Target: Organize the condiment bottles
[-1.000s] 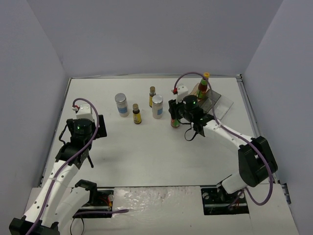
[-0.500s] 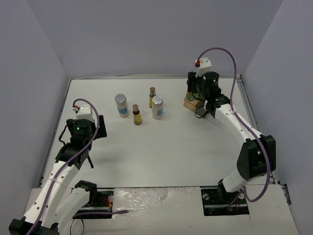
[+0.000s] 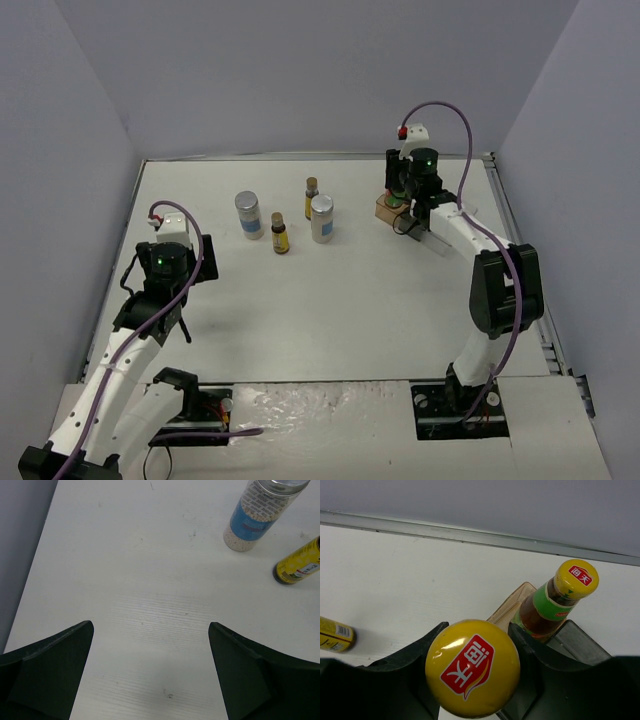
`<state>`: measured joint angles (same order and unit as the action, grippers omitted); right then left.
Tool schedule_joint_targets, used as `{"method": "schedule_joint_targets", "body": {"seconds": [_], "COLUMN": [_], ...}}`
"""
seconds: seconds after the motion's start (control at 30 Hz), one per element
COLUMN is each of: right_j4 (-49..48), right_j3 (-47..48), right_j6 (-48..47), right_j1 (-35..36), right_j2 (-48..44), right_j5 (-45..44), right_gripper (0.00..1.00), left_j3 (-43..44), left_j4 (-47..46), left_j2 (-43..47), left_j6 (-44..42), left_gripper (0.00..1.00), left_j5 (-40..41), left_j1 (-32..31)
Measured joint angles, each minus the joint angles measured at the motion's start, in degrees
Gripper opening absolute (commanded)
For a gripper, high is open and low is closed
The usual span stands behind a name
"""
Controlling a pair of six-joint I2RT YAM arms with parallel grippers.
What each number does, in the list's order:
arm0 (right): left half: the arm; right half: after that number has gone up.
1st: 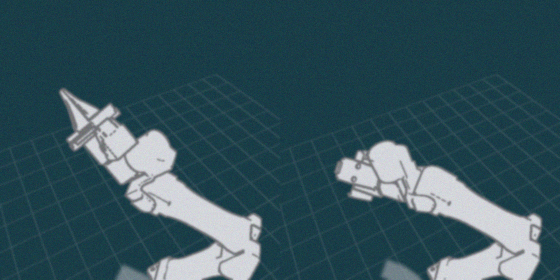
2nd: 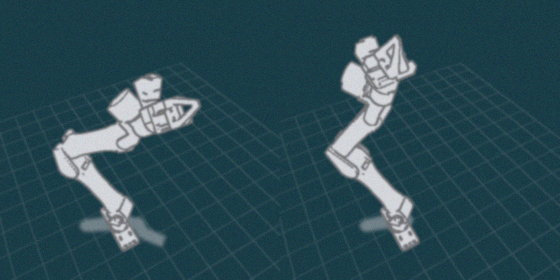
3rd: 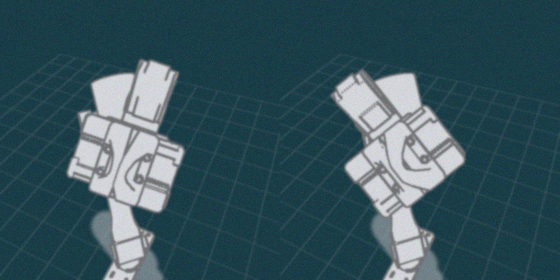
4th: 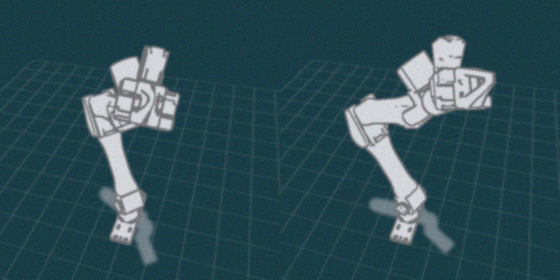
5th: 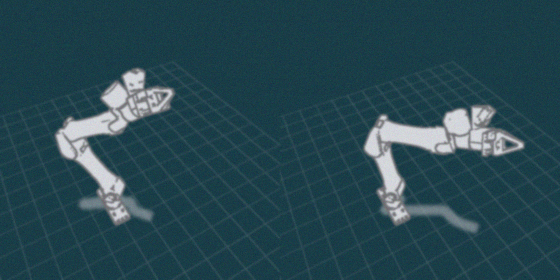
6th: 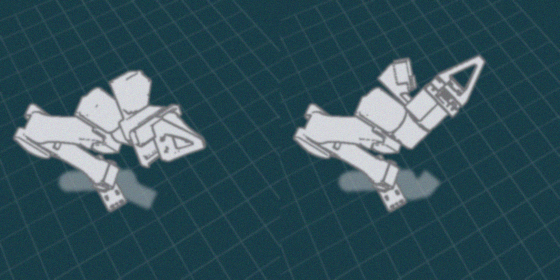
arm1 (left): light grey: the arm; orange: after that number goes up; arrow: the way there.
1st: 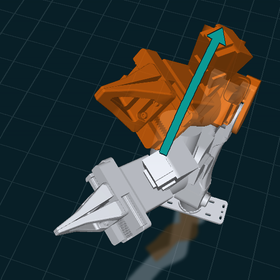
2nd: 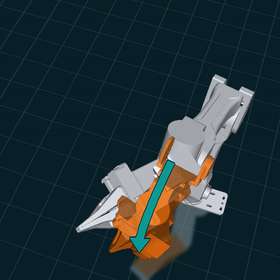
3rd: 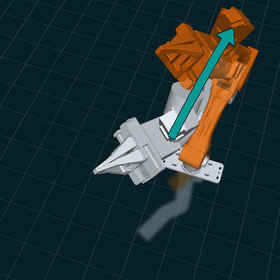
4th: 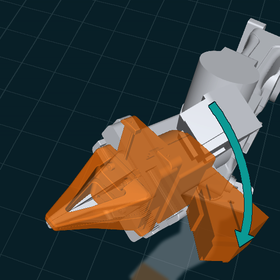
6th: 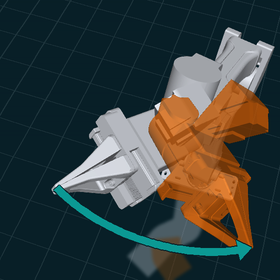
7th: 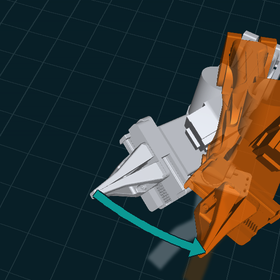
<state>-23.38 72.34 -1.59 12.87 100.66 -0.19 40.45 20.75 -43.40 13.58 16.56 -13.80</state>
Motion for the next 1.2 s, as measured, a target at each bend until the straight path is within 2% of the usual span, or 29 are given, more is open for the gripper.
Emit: {"method": "schedule_joint_targets", "body": {"seconds": [0.57, 0.67, 0.77, 0.97, 1.2], "right_j4": [-4.15, -4.56, -5.69, -7.44, -5.42], "right_j3": [-0.18, -0.72, -1.39, -2.45, -3.14], "right_j6": [1.12, 1.67, 2.27, 2.86, 2.99], "right_j1": [-1.59, -1.60, -1.60, -1.60, -1.59], "right_j2": [7.06, 8.18, 8.63, 8.49, 3.44], "right_j5": [-0.08, -0.08, -0.10, -0.31, -0.51], "right_gripper": [0.02, 0.17, 0.43, 0.75, 0.92], "left_j3": [0.00, 0.00, 0.00, 0.00, 0.00], "left_j4": [-0.02, -0.02, -0.01, -0.02, -0.04], "left_j2": [-0.11, -0.21, -0.28, -0.28, -0.28], "left_j6": [-0.09, -0.11, -0.13, -0.15, -0.51], "left_gripper": [0.97, 0.97, 0.97, 0.97, 0.97], "left_j5": [-0.07, -0.10, -0.21, -0.32, -0.49], "left_j1": [0.00, 0.00, 0.00, 0.00, 0.00]}}
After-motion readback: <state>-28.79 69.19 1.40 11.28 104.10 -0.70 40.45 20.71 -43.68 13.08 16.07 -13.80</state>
